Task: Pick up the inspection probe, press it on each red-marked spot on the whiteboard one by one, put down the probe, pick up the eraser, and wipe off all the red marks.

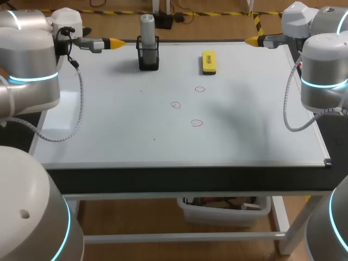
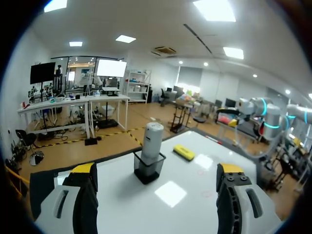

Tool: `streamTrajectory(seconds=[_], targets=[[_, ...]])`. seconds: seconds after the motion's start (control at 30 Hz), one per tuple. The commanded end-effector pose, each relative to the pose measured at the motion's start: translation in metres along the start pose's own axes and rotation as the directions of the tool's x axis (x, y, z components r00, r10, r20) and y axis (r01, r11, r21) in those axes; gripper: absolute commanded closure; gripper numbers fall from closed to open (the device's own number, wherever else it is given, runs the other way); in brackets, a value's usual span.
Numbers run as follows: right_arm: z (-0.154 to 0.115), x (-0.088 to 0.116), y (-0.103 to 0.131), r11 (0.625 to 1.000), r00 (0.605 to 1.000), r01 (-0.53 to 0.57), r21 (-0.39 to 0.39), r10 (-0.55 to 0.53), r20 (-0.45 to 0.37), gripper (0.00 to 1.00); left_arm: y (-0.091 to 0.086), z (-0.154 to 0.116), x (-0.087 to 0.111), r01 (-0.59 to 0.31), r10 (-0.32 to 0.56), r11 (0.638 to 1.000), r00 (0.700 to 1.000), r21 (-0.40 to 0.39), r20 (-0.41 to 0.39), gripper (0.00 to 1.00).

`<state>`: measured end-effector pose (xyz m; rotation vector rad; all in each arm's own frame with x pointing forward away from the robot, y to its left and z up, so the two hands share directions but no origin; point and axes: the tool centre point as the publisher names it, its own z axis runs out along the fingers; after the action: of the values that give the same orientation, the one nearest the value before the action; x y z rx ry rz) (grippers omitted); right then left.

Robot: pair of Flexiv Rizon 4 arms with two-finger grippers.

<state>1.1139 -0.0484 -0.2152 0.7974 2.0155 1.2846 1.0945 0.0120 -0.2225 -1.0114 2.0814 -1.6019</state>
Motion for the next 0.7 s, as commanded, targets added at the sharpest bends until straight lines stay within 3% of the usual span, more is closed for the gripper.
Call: streamTrajectory(seconds=[0.03, 0.2, 0.47, 0.7], targets=[[0.000, -0.001, -0.001, 1.000, 1.000, 0.000, -0.002, 0.000, -0.001, 0.00, 0.007, 0.018, -0.022, -0.026, 0.033, 0.998, 0.989, 0.050, -0.144, 0.00], [0.000, -0.001, -0.001, 1.000, 1.000, 0.000, -0.002, 0.000, -0.001, 0.00, 0.011, 0.032, -0.029, -0.008, 0.045, 0.993, 0.951, 0.120, -0.306, 0.00], [0.000, -0.001, -0.001, 1.000, 1.000, 0.000, -0.002, 0.000, -0.001, 0.00, 0.013, 0.062, -0.024, -0.057, 0.136, 0.984, 0.848, 0.166, -0.513, 0.00], [0.000, -0.001, -0.001, 1.000, 1.000, 0.000, -0.002, 0.000, -0.001, 0.00, 0.008, 0.089, -0.021, -0.082, 0.178, 0.979, 0.799, 0.189, -0.574, 0.00]])
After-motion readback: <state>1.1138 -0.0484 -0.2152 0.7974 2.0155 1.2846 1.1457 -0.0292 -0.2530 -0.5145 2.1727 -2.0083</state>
